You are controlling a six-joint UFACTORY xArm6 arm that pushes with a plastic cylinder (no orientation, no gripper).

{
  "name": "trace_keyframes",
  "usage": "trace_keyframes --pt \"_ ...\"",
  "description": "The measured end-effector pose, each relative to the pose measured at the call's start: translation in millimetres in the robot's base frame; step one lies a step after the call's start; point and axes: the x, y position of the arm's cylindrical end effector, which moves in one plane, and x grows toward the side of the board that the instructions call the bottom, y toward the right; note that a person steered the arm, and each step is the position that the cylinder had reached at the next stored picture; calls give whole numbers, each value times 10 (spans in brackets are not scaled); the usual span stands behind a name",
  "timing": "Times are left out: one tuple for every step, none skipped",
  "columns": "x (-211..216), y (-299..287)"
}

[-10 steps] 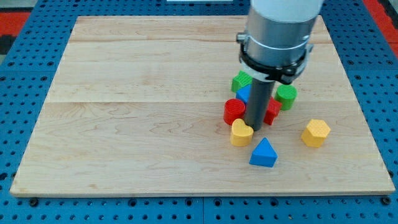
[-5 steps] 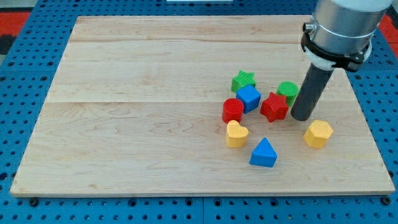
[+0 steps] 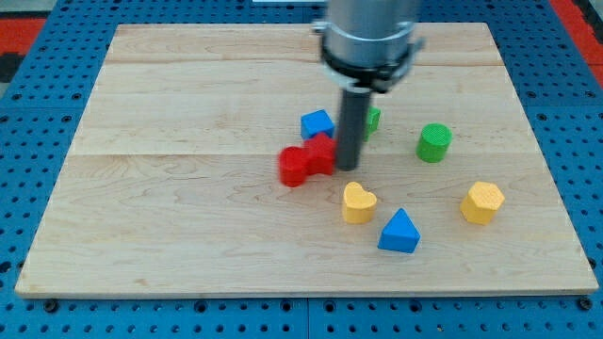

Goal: Place the red star above the red circle

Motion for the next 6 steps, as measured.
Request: trace_keyframes --pt "0 -488" --pt "-140 -578" --pt "-149 -647" --pt "-271 -675" --pt "-572 -734" --pt "-575 -899"
